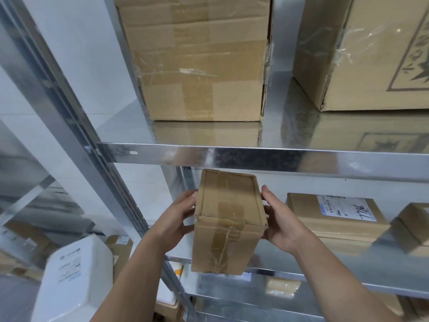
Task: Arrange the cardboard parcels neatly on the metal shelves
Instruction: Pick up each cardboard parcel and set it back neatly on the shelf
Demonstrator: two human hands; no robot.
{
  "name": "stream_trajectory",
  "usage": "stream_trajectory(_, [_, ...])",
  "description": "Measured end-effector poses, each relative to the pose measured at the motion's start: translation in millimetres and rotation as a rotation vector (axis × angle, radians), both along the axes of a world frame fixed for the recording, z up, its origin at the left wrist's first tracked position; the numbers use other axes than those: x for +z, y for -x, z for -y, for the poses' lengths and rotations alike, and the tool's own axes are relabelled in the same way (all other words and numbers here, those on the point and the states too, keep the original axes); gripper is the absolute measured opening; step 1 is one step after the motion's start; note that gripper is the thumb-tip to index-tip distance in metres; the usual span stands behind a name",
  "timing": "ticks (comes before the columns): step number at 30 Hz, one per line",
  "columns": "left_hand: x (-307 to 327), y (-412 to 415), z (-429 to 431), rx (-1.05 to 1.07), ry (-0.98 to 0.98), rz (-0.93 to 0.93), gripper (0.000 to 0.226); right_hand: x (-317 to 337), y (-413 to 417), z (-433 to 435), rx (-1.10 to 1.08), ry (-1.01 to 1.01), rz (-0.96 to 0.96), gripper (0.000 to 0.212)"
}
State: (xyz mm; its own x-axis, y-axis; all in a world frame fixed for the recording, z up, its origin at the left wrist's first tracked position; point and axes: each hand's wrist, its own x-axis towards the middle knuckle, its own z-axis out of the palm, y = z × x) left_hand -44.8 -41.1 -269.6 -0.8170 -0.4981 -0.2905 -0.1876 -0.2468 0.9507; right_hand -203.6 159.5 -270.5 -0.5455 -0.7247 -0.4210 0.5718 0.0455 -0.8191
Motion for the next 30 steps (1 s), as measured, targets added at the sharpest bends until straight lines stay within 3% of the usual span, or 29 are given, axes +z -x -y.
stream_trajectory(4, [9,5,1,-0.002,0.082,0.005,0.05,-5,6,-2,-0.039,0.066,0.019,0.041])
stream_trajectory(7, [12,8,2,0.032,0.133,-0.015,0.04,-14,9,-5,-0.124,0.111,0.094,0.02])
stream_trajectory(11, [9,9,4,0.247,0.135,-0.037,0.024,-27,11,-10,-0.222,0.187,0.215,0.022])
stream_trajectory(14, [-4,8,10,0.398,0.25,0.111,0.028,-37,10,-11,-0.276,0.191,0.28,0.025])
stream_trajectory(17, [-21,5,20,0.466,0.398,0.396,0.047,-47,8,-10,-0.329,0.162,0.321,0.026])
stream_trajectory(20, [-31,6,27,0.411,0.1,0.412,0.048,-58,7,-6,-0.364,0.111,0.356,0.035])
stream_trajectory(22, [-35,5,26,0.362,-0.108,0.317,0.039,-62,9,-4,-0.356,0.045,0.293,0.038])
stream_trajectory(27, [-41,7,31,0.381,-0.009,0.326,0.034,-54,10,6,-0.228,-0.21,-0.015,0.025])
stream_trajectory(30, [-41,12,33,0.348,0.033,0.336,0.033,-61,17,14,-0.167,-0.407,-0.259,0.03])
